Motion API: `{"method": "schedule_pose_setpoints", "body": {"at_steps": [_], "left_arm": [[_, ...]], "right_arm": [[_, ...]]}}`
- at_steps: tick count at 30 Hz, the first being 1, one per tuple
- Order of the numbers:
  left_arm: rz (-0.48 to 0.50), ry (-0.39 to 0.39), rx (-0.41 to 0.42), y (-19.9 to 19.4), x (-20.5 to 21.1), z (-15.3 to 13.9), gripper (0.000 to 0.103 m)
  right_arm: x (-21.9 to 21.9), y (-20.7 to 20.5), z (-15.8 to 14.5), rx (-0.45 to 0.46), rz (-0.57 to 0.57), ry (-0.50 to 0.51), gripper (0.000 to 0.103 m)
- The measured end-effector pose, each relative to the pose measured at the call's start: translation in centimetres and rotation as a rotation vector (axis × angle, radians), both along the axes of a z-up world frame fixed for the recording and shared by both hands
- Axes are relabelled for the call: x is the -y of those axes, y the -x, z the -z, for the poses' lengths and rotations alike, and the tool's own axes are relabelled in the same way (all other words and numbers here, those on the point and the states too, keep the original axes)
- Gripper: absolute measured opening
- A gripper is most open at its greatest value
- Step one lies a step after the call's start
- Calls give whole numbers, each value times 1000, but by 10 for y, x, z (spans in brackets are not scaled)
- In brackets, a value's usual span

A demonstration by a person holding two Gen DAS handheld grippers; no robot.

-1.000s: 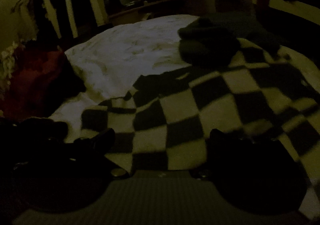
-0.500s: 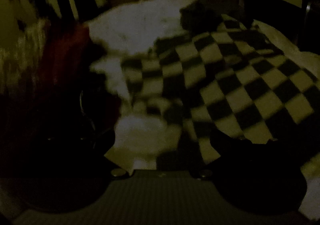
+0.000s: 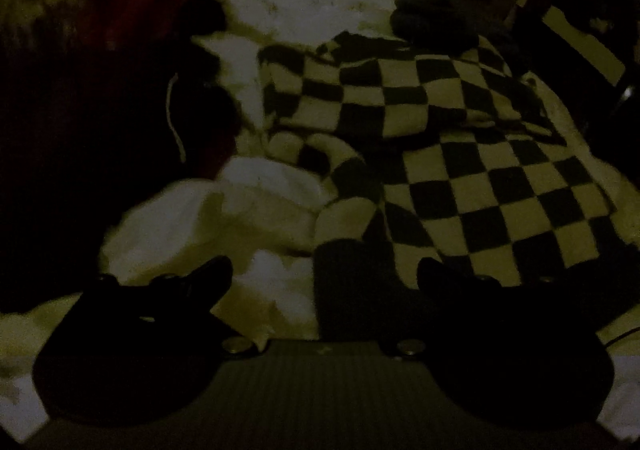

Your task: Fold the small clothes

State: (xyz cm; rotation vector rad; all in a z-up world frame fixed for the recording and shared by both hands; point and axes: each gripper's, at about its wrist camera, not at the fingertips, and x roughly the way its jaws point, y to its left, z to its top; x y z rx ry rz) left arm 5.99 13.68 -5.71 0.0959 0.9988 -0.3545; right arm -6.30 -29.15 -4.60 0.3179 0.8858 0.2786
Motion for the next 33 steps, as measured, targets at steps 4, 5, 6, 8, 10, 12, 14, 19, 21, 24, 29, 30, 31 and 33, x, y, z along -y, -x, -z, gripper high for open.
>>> {"method": "schedule_pose_setpoints", "body": {"at_steps": [4,5,6,8,10,12,14,19,21,24,29,30,31,33], "left_arm": [[-2,78,-106,-7,-8,19,77],[10,94,-124,-7,-8,23,77],[15,102,-136,-6,-7,26,76],[14,148,-168,-8,-9,30,68],[22,183,-196,-7,-9,29,53],[41,160,-207,-6,-6,30,46],[49,157,-224,-5,-6,32,43],[56,159,-231,-3,-8,37,37],[43,170,-232,-5,-9,39,44],[47,167,-228,-5,-6,39,46],[79,180,-224,-3,3,41,24],[77,187,-226,-3,4,42,23],[75,189,-225,-3,5,42,22],[70,194,-222,-2,5,43,18]], "right_arm": [[7,4,11,-34,43,-18,103],[10,4,14,-46,54,-31,103],[12,5,17,-56,65,-45,103],[13,6,23,-71,77,-60,103],[13,7,26,-78,82,-64,103],[13,7,28,-83,84,-71,103],[14,7,29,-84,90,-80,103],[22,8,33,-86,120,-95,103],[24,8,36,-95,126,-103,103],[26,10,36,-97,141,-96,103],[37,16,40,-112,168,-203,103],[37,16,42,-113,168,-236,103],[36,15,43,-117,161,-261,100],[29,11,45,-135,134,-280,92]]}}
